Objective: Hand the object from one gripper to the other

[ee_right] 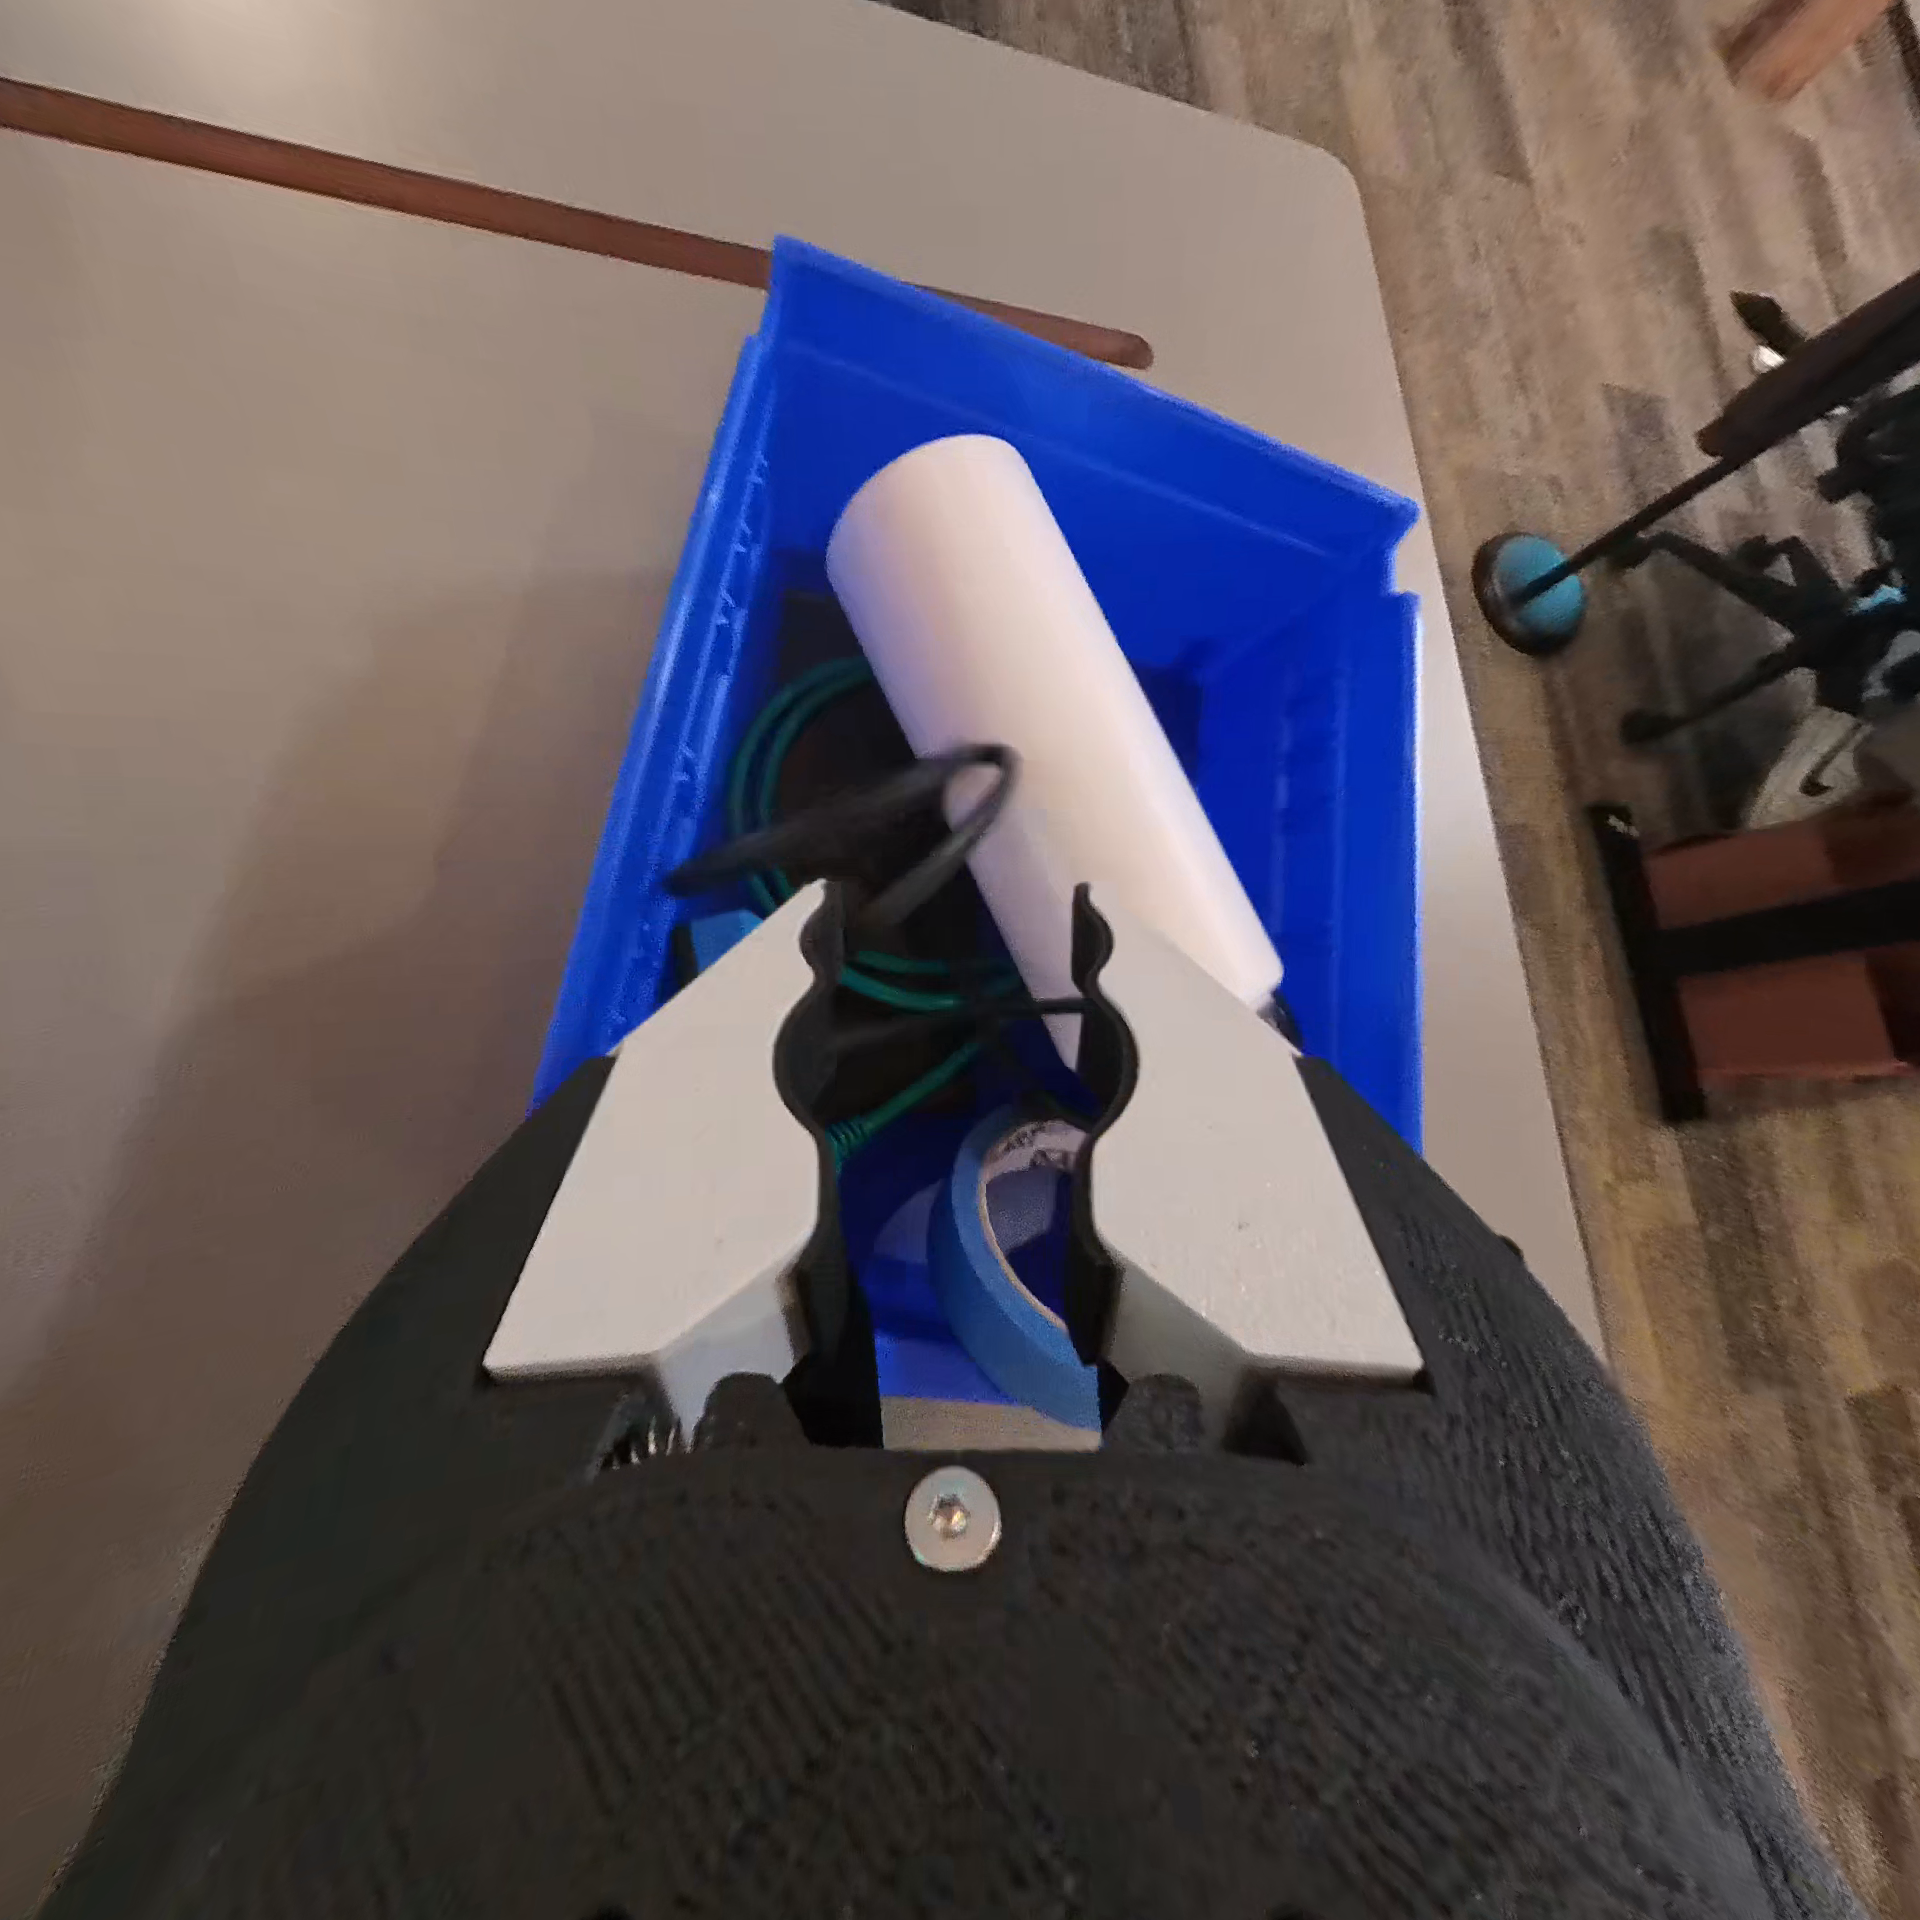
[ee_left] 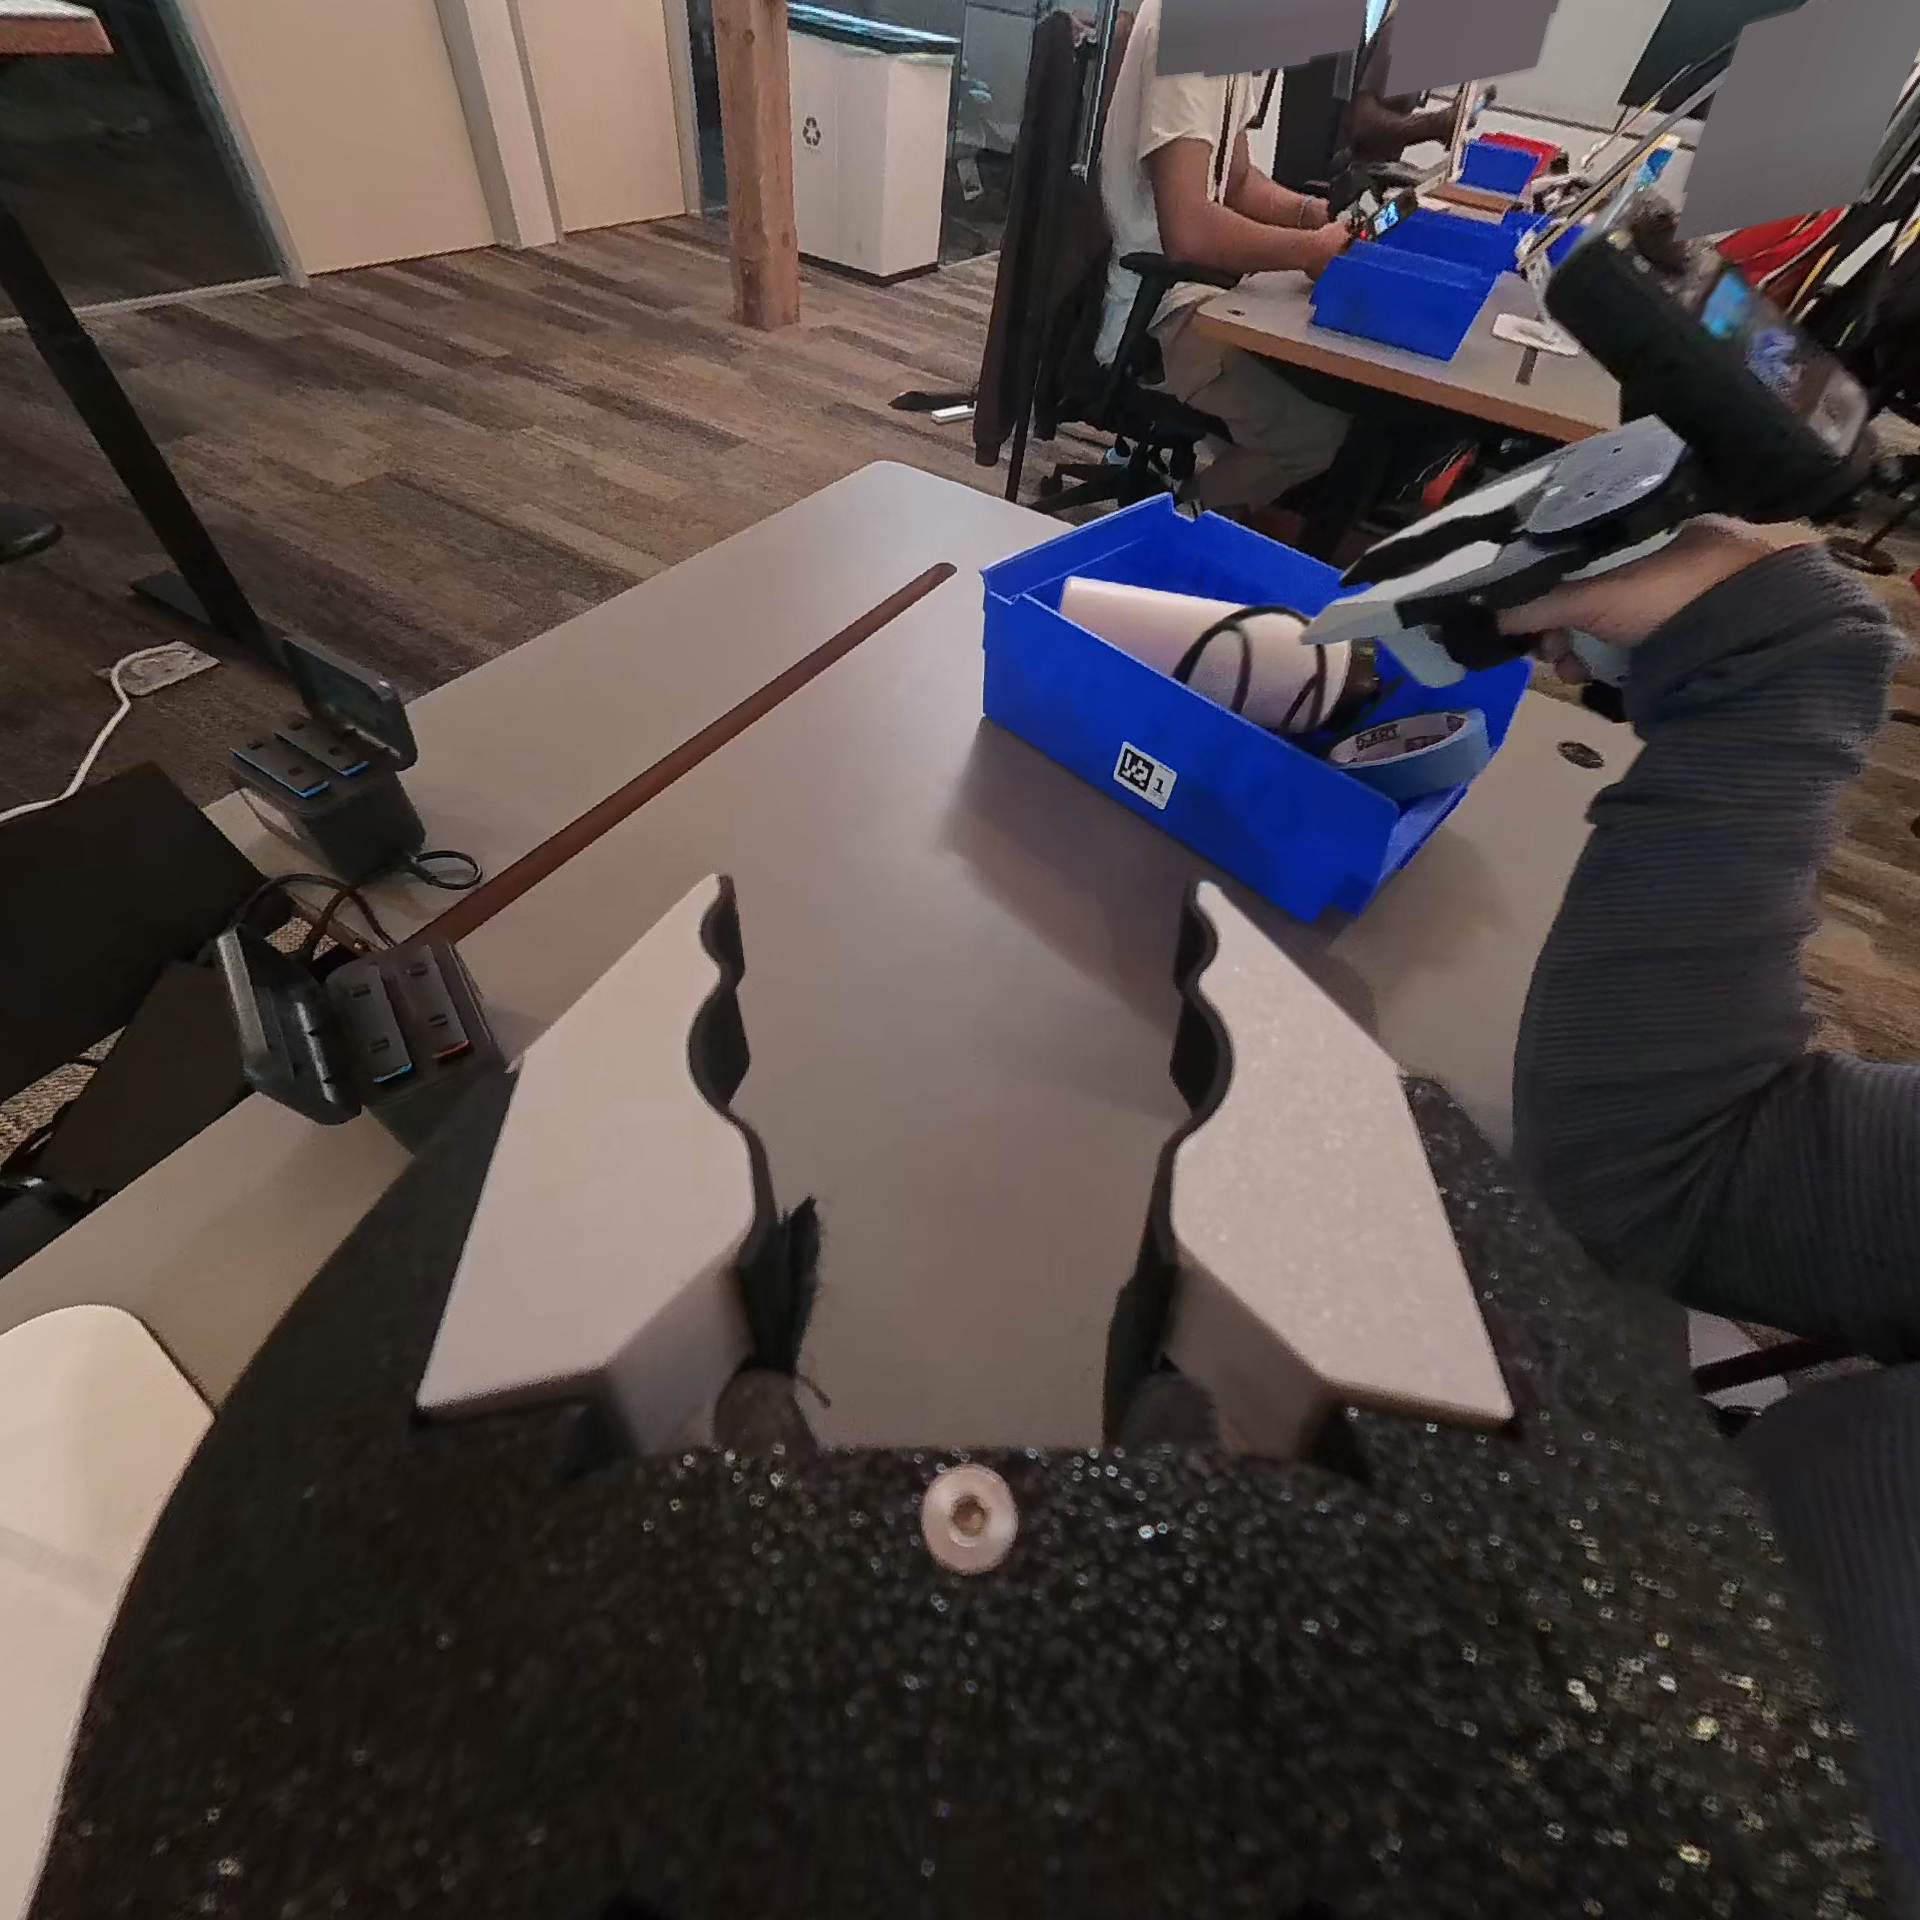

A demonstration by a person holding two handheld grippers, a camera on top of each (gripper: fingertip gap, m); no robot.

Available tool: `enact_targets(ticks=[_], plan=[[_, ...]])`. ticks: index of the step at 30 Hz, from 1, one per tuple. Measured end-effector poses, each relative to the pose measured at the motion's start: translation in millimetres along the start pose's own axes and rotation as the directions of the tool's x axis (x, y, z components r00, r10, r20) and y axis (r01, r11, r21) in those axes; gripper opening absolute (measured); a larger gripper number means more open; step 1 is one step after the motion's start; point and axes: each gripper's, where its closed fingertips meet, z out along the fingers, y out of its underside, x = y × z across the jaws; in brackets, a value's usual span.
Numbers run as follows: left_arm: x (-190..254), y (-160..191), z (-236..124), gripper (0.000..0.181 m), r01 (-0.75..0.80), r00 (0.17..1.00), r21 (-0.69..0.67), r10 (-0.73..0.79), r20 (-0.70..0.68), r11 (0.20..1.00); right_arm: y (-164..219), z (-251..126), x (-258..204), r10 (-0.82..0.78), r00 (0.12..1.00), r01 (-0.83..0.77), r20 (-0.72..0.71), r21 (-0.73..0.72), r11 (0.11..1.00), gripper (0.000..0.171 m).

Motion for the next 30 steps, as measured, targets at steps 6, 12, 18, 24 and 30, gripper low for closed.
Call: enact_targets(ticks=[6,12,18,24,30], plan=[[0,-3,0,0.079,0.003,1.0,0.013,-0.003,-0.003,1.0,4,-27,19,0.009,0.994,-0.005,-0.112,0.034,0.999,0.044],[-2,-6,1,0.077,0.001,1.0,0.03,-0.001,0.005,1.0,-62,-95,42,0.09,0.948,0.055,-0.306,0.435,0.899,0.044],[-5,-20,1,0.077,-0.028,0.998,0.107,0.023,0.051,0.994,-143,-169,-17,0.098,0.994,-0.009,-0.045,0.868,0.496,0.064],[8,-51,-22,0.083,-0.081,0.994,0.319,0.052,0.097,0.944,-174,-196,-72,-0.067,0.989,-0.11,0.133,0.953,0.281,0.079],[46,-64,-82,0.085,-0.2,0.971,0.494,0.104,0.214,0.846,-184,-164,-97,-0.144,0.99,0.047,0.006,0.931,0.361,0.081]])
